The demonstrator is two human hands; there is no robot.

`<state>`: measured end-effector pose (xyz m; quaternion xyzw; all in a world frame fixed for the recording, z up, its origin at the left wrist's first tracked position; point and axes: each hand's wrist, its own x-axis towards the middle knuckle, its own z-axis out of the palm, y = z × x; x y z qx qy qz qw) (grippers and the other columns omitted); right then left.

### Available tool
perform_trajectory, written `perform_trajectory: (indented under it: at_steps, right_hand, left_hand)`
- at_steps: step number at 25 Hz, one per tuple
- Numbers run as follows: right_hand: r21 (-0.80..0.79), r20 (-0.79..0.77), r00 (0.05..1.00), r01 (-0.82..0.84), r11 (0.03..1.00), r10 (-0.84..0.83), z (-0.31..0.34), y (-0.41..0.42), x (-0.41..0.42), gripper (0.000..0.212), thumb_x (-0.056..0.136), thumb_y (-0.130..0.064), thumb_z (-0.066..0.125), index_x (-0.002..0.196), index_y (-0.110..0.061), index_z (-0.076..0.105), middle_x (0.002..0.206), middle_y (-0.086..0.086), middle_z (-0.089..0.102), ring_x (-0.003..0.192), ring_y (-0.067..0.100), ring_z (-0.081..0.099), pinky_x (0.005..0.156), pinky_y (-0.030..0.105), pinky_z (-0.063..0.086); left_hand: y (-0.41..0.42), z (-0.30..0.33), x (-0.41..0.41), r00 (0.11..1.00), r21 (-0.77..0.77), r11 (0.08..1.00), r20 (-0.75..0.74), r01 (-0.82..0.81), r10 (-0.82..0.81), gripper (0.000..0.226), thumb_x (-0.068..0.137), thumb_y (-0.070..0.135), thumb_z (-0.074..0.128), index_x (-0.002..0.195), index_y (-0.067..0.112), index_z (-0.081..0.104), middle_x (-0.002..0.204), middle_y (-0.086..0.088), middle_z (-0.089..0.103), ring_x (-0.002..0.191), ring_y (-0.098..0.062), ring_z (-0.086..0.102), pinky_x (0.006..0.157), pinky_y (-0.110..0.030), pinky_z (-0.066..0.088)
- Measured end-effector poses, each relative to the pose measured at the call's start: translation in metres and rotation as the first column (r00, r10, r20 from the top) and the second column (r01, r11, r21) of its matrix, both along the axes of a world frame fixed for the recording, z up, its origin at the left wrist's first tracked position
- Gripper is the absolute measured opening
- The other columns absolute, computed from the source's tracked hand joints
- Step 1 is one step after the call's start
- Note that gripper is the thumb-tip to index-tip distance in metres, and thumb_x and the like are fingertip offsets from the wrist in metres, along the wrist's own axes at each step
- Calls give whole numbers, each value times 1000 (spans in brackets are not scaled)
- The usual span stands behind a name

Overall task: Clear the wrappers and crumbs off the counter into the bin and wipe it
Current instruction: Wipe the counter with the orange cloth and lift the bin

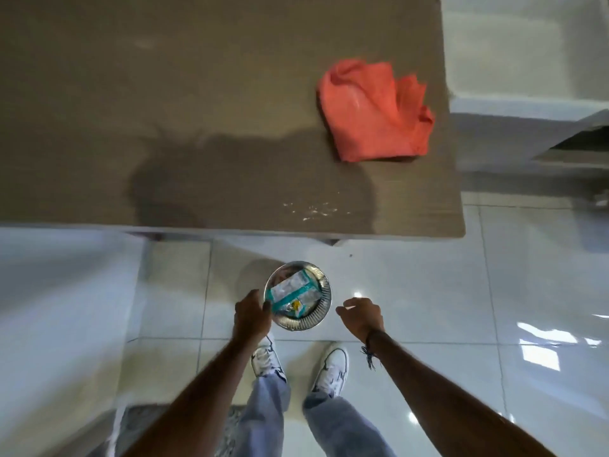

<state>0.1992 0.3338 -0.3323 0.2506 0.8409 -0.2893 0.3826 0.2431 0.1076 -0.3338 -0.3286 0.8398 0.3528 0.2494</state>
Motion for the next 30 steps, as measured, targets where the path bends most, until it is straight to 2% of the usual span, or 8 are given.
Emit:
perform_trajectory:
  at_steps: [3,6,9,15,21,23,26,30]
  right_hand:
    - [20,61,998,12,1000,-13,-101,-2,2,46,82,-36,65,123,-14,67,129,11,66,113,35,66,100,39,55]
    - [-19,61,998,15,1000,-13,-174,-17,8,36,81,-29,60,108,-8,70,115,19,71,102,40,69,88,48,60]
    - [25,6,1000,31,999,-31,-193,-24,6,28,79,-16,54,99,-7,73,105,21,74,96,39,71,85,44,61]
    - [29,-11,999,-46,999,47,-26,-34,35,24,81,-9,56,96,-7,74,101,19,76,93,38,70,71,31,53]
    - [19,-36,977,-209,978,209,195,-44,58,24,84,-17,57,95,-5,75,98,20,77,95,38,71,82,38,59]
    - [-23,-67,976,-210,978,208,232,-49,59,25,87,-24,60,98,-8,76,95,17,79,94,35,74,88,41,59]
    - [-4,-188,948,-261,965,256,270,-53,43,31,88,-35,68,107,-12,76,99,10,79,96,27,74,89,28,55]
    - [91,-501,791,-356,930,351,304,-49,7,28,83,-32,74,106,-16,75,101,3,79,89,19,74,84,33,59]
  left_hand:
    - [4,-104,6,979,-13,999,200,-41,43,38,98,15,53,132,-1,53,137,-28,60,126,-43,57,102,-44,49]
    - [10,-174,8,977,-12,994,183,-112,112,34,92,8,56,125,2,57,129,-28,65,119,-45,61,97,-44,53]
    - [4,-185,7,976,-18,987,144,-162,163,31,85,7,62,116,6,65,119,-26,70,110,-44,66,90,-45,57]
    - [-19,-14,37,982,70,989,150,-129,118,43,75,28,57,112,8,67,115,-24,73,102,-40,71,82,-43,63]
    - [-54,180,71,982,175,985,189,-14,-20,32,91,18,59,122,10,64,125,-19,70,102,-39,74,75,-53,66]
    - [-62,216,73,978,197,980,209,-31,-11,28,92,25,62,115,9,66,119,-20,73,95,-36,77,74,-52,66]
    - [-69,246,63,972,225,961,206,-161,115,33,94,27,63,120,7,65,120,-20,72,98,-37,76,77,-52,66]
    - [-73,258,47,976,183,970,174,-162,130,34,95,13,57,126,1,61,126,-26,65,106,-44,70,81,-56,64]
